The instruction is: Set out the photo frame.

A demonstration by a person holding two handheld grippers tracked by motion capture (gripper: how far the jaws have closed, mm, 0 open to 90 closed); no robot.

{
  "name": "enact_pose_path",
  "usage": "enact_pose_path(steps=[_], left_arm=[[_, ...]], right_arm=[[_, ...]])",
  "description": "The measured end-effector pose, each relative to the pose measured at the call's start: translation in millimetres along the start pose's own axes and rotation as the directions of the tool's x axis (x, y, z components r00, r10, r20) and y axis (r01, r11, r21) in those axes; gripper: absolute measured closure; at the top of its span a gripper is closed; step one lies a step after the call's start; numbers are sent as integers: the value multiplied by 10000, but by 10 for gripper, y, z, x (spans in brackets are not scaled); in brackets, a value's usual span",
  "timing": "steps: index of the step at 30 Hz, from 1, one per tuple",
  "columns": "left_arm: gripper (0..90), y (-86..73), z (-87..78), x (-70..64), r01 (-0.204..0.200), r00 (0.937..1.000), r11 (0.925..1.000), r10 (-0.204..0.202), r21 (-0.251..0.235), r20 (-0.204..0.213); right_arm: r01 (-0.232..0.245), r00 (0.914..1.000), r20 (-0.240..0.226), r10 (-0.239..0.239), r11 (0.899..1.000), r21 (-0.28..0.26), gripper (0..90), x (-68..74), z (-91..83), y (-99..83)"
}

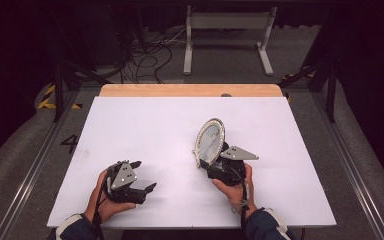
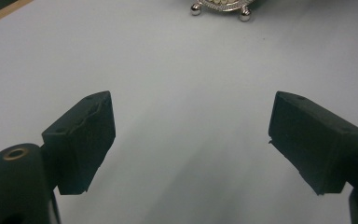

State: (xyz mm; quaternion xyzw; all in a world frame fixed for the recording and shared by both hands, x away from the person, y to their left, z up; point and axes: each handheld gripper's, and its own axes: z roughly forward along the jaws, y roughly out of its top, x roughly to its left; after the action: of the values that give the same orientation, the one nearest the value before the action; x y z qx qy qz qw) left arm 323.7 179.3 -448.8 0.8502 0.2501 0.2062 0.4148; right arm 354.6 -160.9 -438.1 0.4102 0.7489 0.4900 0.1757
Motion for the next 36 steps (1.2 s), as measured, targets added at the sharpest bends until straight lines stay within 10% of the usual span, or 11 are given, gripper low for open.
enact_pose_path(steps=[10,36], left_arm=[[149,-58,-40,-28,6,9998,10000,-7,8,205],[148,-85,-46,-24,-88,9999,9993,84,352,134]], right_arm=[[-744,9972,51,744,9972,-15,545,-83,141,-5],[-363,9976,-584,380,9989,298,660,-189,76,5]])
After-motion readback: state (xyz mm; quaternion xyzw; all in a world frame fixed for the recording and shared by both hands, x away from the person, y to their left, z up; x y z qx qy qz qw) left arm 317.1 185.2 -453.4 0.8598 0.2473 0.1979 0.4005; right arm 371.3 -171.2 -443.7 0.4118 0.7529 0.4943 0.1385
